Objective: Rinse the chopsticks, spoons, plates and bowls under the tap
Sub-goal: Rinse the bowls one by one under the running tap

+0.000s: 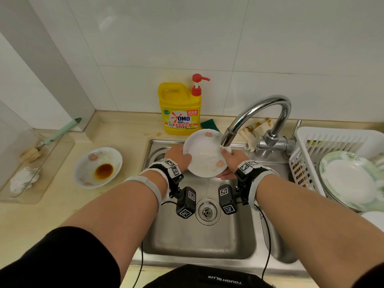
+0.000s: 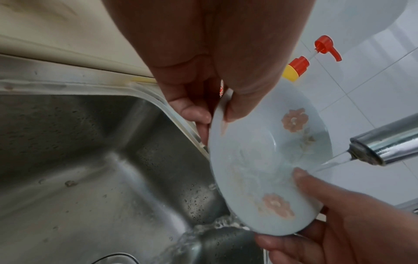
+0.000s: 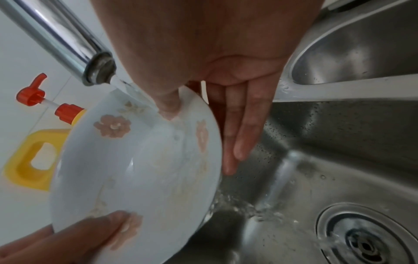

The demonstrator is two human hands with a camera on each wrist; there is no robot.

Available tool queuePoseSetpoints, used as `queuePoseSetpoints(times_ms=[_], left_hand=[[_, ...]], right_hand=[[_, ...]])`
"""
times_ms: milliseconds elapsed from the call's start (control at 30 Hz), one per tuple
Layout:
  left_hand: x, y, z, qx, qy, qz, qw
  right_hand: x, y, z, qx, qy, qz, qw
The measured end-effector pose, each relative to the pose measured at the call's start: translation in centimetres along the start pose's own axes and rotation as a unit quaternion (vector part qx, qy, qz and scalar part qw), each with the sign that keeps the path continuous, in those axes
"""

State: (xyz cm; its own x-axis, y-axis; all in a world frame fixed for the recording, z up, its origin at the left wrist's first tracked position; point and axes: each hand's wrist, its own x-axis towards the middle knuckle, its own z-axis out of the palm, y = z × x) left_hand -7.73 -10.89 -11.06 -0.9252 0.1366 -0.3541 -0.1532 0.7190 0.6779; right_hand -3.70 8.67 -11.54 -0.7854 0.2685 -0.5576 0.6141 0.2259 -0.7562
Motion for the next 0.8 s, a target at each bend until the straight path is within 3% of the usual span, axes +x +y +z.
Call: queuePoseSetpoints(times_ms=[167, 300, 533, 667, 800], left_hand=[[0.1, -0.4, 0.7, -0.088, 0.001, -0.043, 0.995], [-0.5, -0.5, 1.7, -0.276, -0.054, -0.144, 0.949], [-1.0, 0.1, 2.2, -0.369, -0.063, -0.17, 0.911], [-1.1, 0.8, 1.6, -0.316, -0.068, -0.142, 0.936], [-1.2, 1.3, 0.9, -0.239, -0.053, -0.105, 0.964]], right_hand=[[0.1, 0.7, 1.1, 0.054, 0.006, -0.004, 0.999], [0.3, 1.2, 2.7, 0.134, 0.001, 0.031, 0.99], [0.1, 2.0, 3.0, 0.142, -0.003, 0.038, 0.989], [0.4, 1.4, 1.8, 0.103, 0.03, 0.001, 0.994], [0.4, 0.6, 0.3, 0.038, 0.038, 0.01, 0.999]])
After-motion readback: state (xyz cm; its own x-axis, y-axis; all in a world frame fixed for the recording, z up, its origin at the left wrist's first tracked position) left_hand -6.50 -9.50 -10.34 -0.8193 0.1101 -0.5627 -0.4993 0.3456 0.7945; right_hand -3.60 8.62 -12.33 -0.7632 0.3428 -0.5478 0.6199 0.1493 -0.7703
